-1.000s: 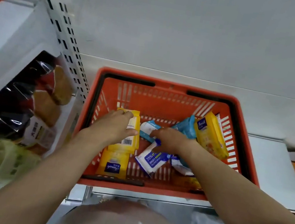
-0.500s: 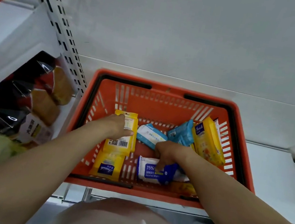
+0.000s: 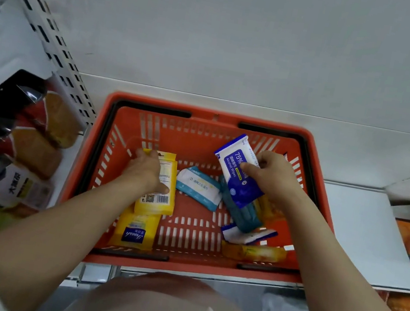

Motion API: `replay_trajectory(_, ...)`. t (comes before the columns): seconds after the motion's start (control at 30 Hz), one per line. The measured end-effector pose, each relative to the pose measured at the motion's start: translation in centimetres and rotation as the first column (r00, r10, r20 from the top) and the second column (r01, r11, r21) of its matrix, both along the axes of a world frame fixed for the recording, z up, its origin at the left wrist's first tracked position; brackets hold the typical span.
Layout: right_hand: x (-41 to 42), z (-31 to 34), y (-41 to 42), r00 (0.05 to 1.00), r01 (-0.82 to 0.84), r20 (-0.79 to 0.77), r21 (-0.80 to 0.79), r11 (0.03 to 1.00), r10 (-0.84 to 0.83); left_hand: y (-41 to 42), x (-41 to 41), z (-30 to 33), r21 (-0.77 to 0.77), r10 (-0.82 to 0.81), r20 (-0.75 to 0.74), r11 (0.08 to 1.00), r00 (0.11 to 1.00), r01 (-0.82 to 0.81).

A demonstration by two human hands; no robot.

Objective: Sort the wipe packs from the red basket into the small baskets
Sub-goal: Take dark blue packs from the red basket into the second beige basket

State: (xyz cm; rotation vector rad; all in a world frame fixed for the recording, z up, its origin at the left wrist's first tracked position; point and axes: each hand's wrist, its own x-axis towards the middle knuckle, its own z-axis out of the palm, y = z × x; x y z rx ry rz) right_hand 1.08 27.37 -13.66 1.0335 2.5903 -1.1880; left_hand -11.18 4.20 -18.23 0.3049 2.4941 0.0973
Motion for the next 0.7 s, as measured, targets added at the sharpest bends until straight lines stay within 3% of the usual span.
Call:
replay_trajectory(0.2, 1.4, -0.2, -0.3, 1.000, 0.024, 0.008, -0.075, 0.997, -0.023, -0.1, 0.0, 0.6, 0.078, -0.004, -0.059, 0.997, 0.998, 0.009)
replay_trajectory(0.27, 1.5, 0.1, -0.4, 0.999, 0.049, -0.011, -0.092, 0.995, -0.050, 0.2, 0.8, 1.2, -0.004, -0.155, -0.211, 0.987, 0.965, 0.158)
replay_trajectory(0.33, 1.7, 0.6, -0.5, 0.996, 0.070, -0.044, -0.039, 0.997, -0.072, 1.6, 2.3, 2.0, -0.076, -0.331, -0.350, 0.943, 0.876, 0.325)
replay_trajectory(0.4, 2.2, 1.2, -0.3, 0.992, 0.099, -0.082, 0.032, 0.995, -0.096, 3.9, 4.4, 3.0, 0.136, -0.397, -0.230, 0.891, 0.889, 0.433)
replay_trajectory(0.47, 3.0, 1.9, -0.1, 0.984, 0.133, -0.131, 0.070, 0.989, -0.123, 6.6, 7.0, 3.8, 0.464, -0.451, 0.131, 0.815, 0.883, 0.348)
replay_trajectory(0.5, 3.4, 2.3, 0.1, 0.979, 0.148, -0.155, 0.086, 0.985, -0.134, 7.9, 8.4, 4.0, 0.534, -0.485, 0.235, 0.789, 0.843, 0.305)
replay_trajectory(0.6, 4.6, 3.4, 0.5, 0.957, 0.212, -0.227, 0.123, 0.970, -0.180, 10.8, 11.3, 2.9, 0.485, -0.571, 0.294, 0.780, 0.766, 0.395)
replay_trajectory(0.7, 5.9, 4.3, 0.9, 0.937, 0.251, -0.279, 0.124, 0.960, -0.209, 12.1, 12.3, 0.8, 0.380, -0.545, 0.330, 0.824, 0.770, 0.420)
